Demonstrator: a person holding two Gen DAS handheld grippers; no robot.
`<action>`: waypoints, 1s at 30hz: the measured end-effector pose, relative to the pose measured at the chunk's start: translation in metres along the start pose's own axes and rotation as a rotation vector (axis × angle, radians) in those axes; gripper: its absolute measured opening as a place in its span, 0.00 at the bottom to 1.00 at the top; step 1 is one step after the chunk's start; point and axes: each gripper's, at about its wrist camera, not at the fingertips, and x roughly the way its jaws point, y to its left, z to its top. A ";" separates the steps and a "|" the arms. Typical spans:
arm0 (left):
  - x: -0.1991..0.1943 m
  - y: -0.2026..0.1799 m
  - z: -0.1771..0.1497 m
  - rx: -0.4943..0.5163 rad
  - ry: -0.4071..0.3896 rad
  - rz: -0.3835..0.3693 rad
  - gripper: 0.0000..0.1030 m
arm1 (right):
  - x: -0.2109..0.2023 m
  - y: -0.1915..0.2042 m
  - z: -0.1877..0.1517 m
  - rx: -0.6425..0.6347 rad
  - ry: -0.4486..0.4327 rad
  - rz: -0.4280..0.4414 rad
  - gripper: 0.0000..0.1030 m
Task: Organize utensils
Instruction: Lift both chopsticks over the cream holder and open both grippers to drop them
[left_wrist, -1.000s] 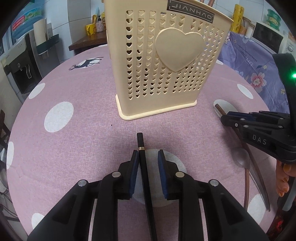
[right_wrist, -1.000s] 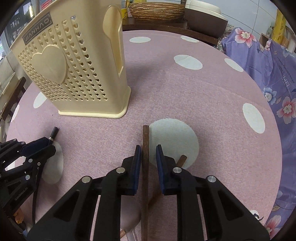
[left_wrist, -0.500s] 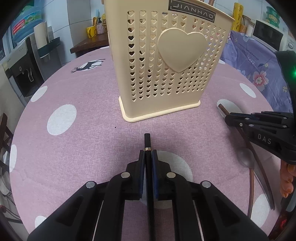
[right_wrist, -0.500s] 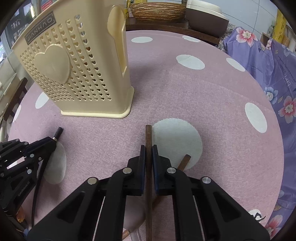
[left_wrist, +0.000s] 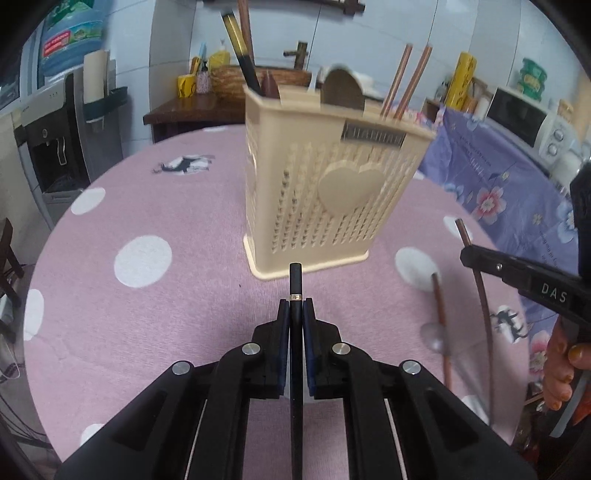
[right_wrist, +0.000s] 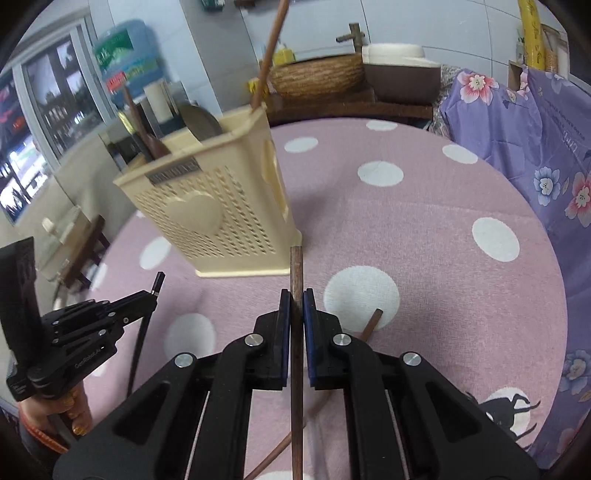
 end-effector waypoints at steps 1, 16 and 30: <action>-0.008 0.001 0.002 -0.005 -0.019 -0.008 0.08 | -0.009 0.002 0.000 0.004 -0.019 0.010 0.08; -0.107 0.013 0.010 -0.027 -0.234 -0.055 0.08 | -0.112 0.041 -0.003 -0.025 -0.203 0.144 0.08; -0.117 0.016 0.014 -0.028 -0.265 -0.074 0.08 | -0.114 0.054 0.005 -0.057 -0.218 0.141 0.08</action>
